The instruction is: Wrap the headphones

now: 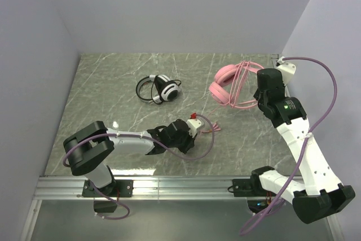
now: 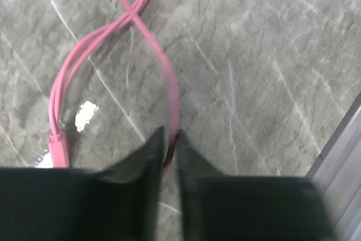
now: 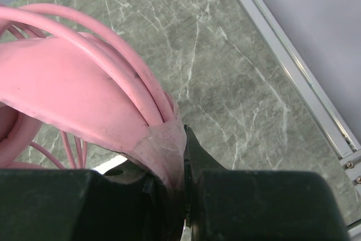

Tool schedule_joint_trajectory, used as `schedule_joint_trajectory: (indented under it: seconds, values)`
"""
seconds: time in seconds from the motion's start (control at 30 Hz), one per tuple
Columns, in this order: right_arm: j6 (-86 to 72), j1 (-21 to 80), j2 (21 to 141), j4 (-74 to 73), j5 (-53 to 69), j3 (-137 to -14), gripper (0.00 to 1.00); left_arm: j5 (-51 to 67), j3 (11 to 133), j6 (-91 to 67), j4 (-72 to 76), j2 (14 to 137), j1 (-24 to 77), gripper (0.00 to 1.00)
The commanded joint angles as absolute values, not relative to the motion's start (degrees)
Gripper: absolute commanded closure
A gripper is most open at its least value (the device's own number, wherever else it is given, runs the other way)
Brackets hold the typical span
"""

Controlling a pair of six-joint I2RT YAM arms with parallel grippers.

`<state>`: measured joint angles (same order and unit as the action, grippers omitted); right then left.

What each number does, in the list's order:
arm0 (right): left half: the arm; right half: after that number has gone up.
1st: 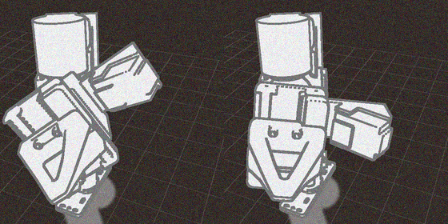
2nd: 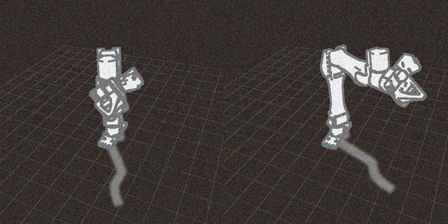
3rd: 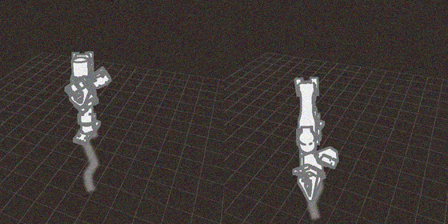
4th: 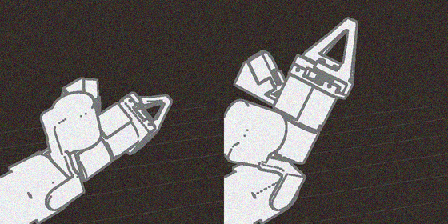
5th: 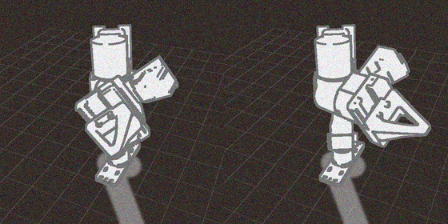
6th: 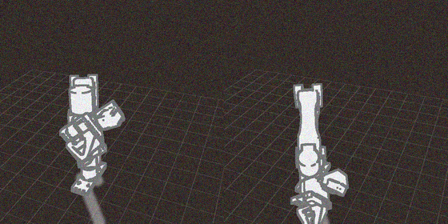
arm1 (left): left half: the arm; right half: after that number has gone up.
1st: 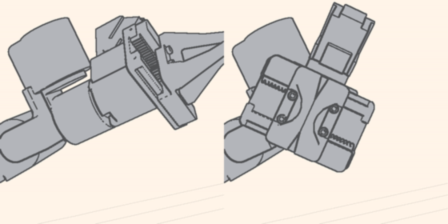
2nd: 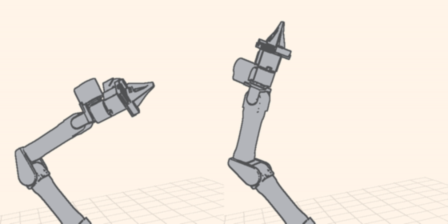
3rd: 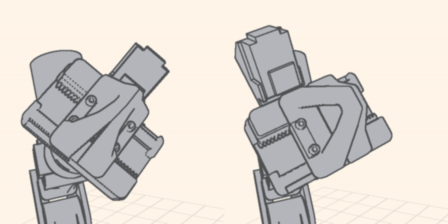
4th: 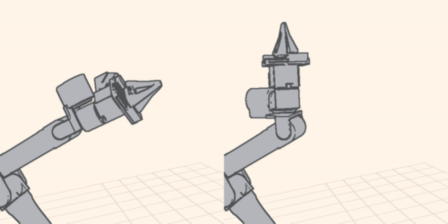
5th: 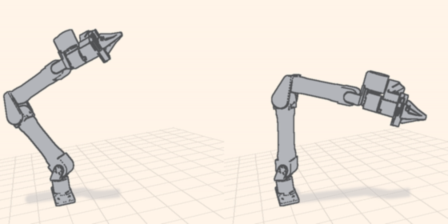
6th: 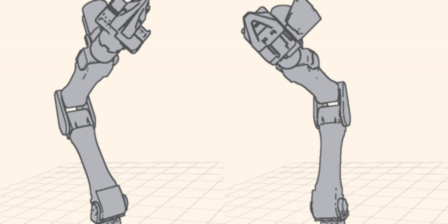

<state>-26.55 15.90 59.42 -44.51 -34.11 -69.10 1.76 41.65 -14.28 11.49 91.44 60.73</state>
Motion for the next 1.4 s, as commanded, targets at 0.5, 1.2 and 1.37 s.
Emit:
schedule_joint_trajectory:
  seconds: [0.5, 1.2, 1.37]
  values:
    - [-35.9, 15.1, 62.6, -38.8, -41.4, -74.6, 1.00, -4.0, 51.1, -12.0, -8.3, 77.3, 76.3, 1.00]
    - [-32.5, 14.3, 61.8, -37.0, -42.4, -70.1, 1.00, -16.9, 56.8, -14.9, -26.0, 61.7, 78.4, 1.00]
    - [-31.1, 14.7, 61.2, -36.9, -42.4, -67.1, 1.00, -26.2, 63.2, -12.3, -31.4, 64.1, 78.4, 1.00]
